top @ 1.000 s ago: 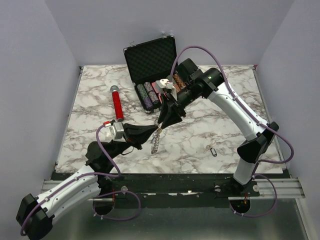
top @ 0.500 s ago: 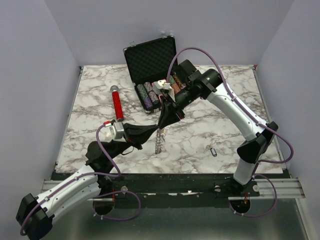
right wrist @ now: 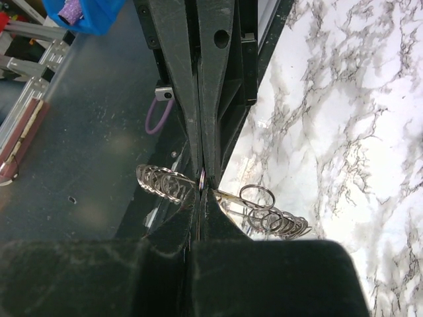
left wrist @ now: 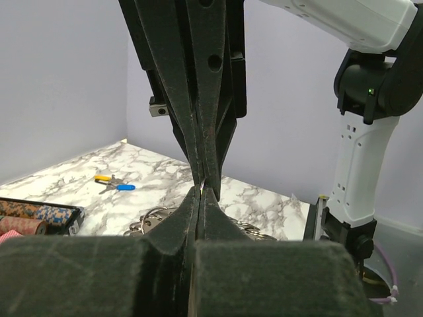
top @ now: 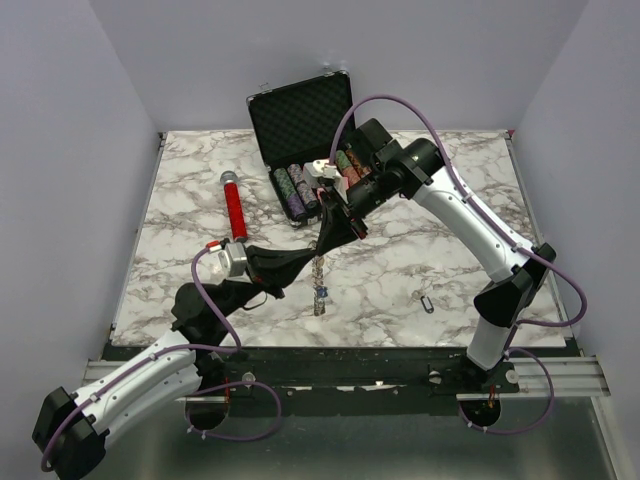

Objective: Put the keys on the keyring

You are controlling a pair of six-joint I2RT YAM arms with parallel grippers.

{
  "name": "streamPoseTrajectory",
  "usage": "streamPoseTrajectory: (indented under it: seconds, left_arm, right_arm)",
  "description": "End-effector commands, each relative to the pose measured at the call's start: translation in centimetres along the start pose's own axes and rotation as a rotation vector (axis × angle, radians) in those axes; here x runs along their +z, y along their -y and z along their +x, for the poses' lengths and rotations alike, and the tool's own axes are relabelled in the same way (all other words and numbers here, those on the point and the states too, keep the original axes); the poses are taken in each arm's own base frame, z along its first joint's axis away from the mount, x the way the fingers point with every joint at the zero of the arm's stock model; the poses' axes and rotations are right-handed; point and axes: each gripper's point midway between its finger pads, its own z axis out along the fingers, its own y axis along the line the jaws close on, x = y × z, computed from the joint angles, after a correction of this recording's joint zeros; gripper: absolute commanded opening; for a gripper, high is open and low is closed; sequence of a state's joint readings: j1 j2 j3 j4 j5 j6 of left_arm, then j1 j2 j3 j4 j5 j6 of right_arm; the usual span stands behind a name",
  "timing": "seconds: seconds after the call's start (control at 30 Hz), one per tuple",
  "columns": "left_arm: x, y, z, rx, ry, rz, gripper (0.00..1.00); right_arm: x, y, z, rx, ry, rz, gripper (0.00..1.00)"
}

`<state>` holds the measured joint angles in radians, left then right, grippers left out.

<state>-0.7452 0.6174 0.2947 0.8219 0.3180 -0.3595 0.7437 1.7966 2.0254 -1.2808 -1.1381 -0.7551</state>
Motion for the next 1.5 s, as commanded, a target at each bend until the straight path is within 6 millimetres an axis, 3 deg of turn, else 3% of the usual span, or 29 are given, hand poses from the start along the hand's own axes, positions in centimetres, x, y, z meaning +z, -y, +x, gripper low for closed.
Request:
streamPoseTrajectory:
  seconds: [0.0,0.1,0.2,0.4,0.73,1.03,1.27,1.47]
  left_arm:
    - [0.0,0.1,-1.6,-0.006,0.077,-0.006,0.12]
    - [-0.2,-0.1,-1.5,-0.019,0.078,-0.018,0.35]
    - [-0.4,-0.3,-1.4,-0.025,0.085,-0.032,0.51]
    - [-0.8,-0.7,-1.4,-0.025,0.085,-0.063,0.67]
    - [-2.0,-2.2,-1.0,0.029,0.046,-0.161,0.78]
    - [-3.8,-5.3,0.6,0.1,-0.149,-0.351,0.85]
    - [-4.5,-6.0,-0.3,0.193,-0.262,-0.4,0.87]
    - [-5.2,-6.3,-0.3,0.229,-0.303,-0.415,0.99]
  right_arm:
    - [0.5,0.1,0.3,0.0,-0.025,0.018,0.0]
    - [0.4,0.2,0.4,-0.002,-0.028,0.028,0.0]
    - [0.5,0.5,0.7,0.005,-0.038,0.042,0.0]
    - [0.1,0.8,1.1,0.019,-0.04,0.061,0.0]
    - [-2.6,2.0,1.6,0.048,-0.011,0.143,0.0]
    - [-8.1,3.8,4.0,0.097,-0.01,0.364,0.0]
    - [-8.4,4.8,5.9,0.128,-0.057,0.428,0.0]
    - [-7.8,5.5,6.7,0.163,-0.049,0.409,0.01]
